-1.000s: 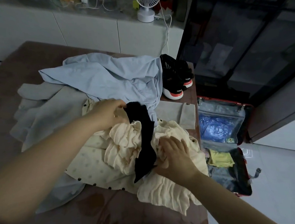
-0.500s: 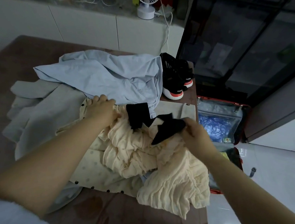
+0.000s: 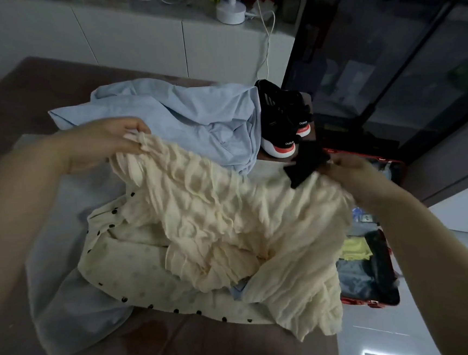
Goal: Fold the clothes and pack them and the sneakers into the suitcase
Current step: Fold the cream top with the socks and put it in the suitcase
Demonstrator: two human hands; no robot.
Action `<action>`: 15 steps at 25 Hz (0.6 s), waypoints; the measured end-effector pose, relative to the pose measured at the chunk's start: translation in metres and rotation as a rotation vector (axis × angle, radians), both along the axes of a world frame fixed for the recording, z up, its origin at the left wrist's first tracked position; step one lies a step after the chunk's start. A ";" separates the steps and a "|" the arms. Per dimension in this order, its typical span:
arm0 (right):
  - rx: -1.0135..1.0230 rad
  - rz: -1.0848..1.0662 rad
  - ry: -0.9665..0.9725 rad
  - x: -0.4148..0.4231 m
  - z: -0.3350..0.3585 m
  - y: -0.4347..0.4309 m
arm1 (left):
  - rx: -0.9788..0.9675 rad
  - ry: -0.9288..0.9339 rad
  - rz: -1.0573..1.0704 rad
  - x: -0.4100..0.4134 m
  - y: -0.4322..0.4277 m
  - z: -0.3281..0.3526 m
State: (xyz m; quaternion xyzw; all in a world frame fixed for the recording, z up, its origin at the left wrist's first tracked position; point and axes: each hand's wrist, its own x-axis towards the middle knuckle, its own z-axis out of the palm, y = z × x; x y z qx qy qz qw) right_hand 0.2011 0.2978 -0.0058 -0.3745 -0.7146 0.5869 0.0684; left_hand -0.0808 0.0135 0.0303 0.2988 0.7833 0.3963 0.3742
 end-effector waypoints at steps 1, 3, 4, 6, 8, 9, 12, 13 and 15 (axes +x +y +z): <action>0.086 -0.069 0.035 -0.014 -0.004 0.006 | 0.001 0.129 0.044 -0.011 0.005 0.001; 0.180 -0.192 0.129 -0.039 -0.009 0.006 | -0.025 0.478 0.221 -0.033 0.023 -0.011; 0.223 -0.189 0.141 -0.048 -0.012 0.000 | -0.046 0.588 0.287 -0.039 0.033 -0.019; 0.386 -0.033 0.031 -0.048 -0.024 -0.022 | -0.159 0.699 0.239 -0.037 0.045 -0.041; 0.476 0.337 -0.164 -0.029 -0.049 -0.049 | -0.257 0.730 0.078 -0.014 0.045 -0.059; 0.475 0.528 -0.299 -0.016 -0.061 -0.062 | -0.231 0.726 0.003 0.004 0.039 -0.066; 0.608 0.799 -0.502 0.017 -0.095 -0.078 | -0.185 0.668 -0.314 0.066 0.011 -0.081; 0.658 0.736 -0.455 0.021 -0.099 -0.076 | -0.215 0.691 -0.434 0.085 0.001 -0.087; 0.673 0.584 -0.306 0.024 -0.092 -0.066 | -0.324 0.759 -0.592 0.115 -0.017 -0.101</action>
